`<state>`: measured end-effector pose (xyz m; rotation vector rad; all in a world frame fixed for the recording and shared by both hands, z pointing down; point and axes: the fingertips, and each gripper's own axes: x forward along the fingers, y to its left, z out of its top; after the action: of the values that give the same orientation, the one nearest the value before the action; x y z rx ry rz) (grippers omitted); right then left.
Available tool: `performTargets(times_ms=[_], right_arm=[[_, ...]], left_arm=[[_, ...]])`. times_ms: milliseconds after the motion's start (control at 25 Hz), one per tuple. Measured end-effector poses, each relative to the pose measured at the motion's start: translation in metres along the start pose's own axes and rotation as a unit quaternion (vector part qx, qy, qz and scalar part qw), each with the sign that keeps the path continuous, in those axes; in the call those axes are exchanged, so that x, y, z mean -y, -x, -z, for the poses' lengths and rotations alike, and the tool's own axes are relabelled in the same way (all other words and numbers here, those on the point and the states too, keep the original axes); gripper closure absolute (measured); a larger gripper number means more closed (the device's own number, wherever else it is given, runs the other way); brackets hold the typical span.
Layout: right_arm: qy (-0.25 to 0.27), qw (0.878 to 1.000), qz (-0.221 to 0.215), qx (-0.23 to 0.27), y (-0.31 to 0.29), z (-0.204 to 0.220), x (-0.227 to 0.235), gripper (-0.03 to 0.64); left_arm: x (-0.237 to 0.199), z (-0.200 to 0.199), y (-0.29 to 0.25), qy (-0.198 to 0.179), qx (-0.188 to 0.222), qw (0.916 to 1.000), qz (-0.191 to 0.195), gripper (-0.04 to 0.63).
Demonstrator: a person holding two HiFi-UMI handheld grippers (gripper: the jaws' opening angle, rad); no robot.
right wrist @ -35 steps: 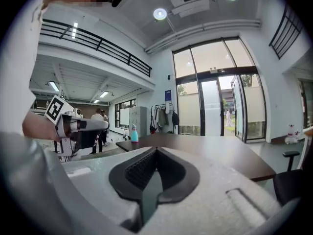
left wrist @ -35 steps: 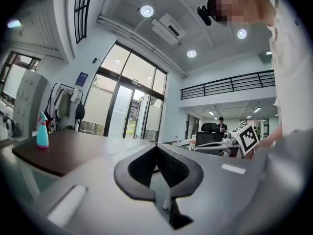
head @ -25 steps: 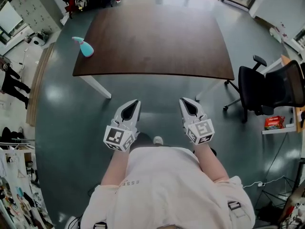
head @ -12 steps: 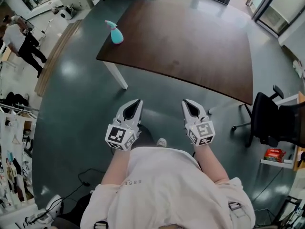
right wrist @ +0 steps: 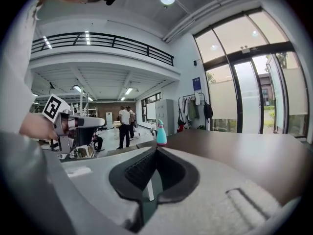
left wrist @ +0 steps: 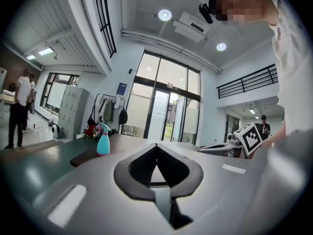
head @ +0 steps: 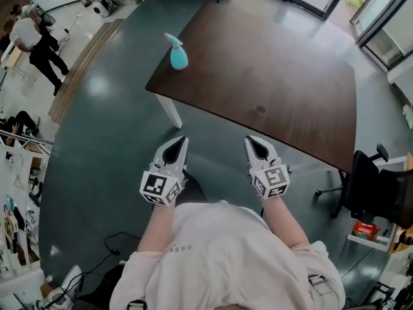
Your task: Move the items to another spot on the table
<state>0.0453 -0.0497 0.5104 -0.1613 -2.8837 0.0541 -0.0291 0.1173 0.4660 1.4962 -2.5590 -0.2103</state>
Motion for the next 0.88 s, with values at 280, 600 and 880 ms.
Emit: performTargets(times_ms=[280,600,880], right_arm=[[-0.001,1.0,0.005,-0.004,-0.1,-0.04,-0.008,0.626],[-0.011,1.0,0.012,-0.008,-0.205,-0.074,-0.004,0.626],[-0.014,1.0,-0.003,-0.011,-0.289,-0.091,-0.023,0.626]], left_arm=[[-0.099,-0.038,-0.044,0.006,0.001,0.9999,0.012,0.578],[-0.192,-0.079,-0.095,0.002,0.004,0.9995,0.03,0.578],[-0.263,-0.083,-0.114,0.013,-0.009,0.9992,0.037,0.578]])
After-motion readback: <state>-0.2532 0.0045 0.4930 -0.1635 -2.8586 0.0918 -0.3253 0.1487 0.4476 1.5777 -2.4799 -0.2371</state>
